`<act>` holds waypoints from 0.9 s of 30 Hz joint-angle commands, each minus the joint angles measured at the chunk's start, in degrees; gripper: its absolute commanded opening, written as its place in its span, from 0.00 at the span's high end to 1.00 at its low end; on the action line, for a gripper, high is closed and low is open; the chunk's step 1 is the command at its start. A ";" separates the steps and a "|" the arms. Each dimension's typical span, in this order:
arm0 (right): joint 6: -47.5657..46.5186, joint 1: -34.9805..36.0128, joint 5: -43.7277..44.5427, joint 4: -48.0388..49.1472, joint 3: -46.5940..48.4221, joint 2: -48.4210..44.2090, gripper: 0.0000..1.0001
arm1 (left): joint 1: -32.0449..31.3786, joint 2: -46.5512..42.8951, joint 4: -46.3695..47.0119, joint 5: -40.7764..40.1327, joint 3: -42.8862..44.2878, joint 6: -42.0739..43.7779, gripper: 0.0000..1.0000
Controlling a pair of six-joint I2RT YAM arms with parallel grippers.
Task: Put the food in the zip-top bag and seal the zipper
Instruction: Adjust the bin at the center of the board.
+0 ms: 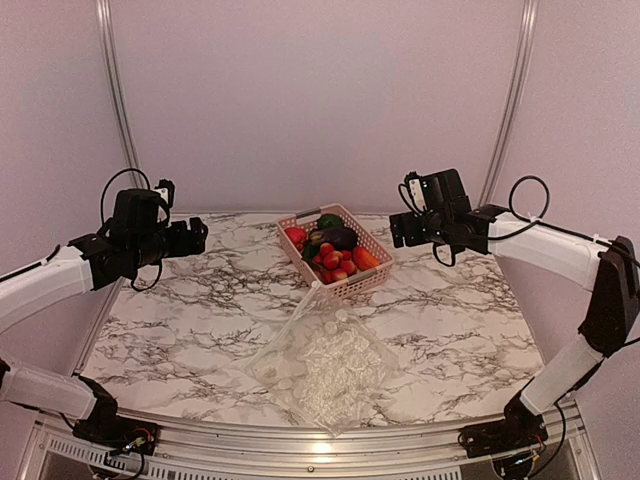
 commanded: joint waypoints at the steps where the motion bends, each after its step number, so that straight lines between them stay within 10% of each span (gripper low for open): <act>1: 1.43 1.34 -2.68 0.79 4.41 2.51 0.03 | 0.05 1.46 0.83 3.68 0.56 -1.49 0.03; 6: -1.29 1.86 -10.08 1.46 7.56 5.72 0.06 | -0.38 2.92 -3.99 5.88 2.34 -2.47 0.12; 19: -4.68 5.05 -26.26 -7.46 27.38 24.30 0.60 | -2.99 0.38 -15.40 15.25 1.16 -4.92 0.28; 27: -5.82 8.63 -31.08 -10.33 32.98 32.18 0.61 | -3.33 -4.18 -17.04 15.90 -2.18 -8.62 0.28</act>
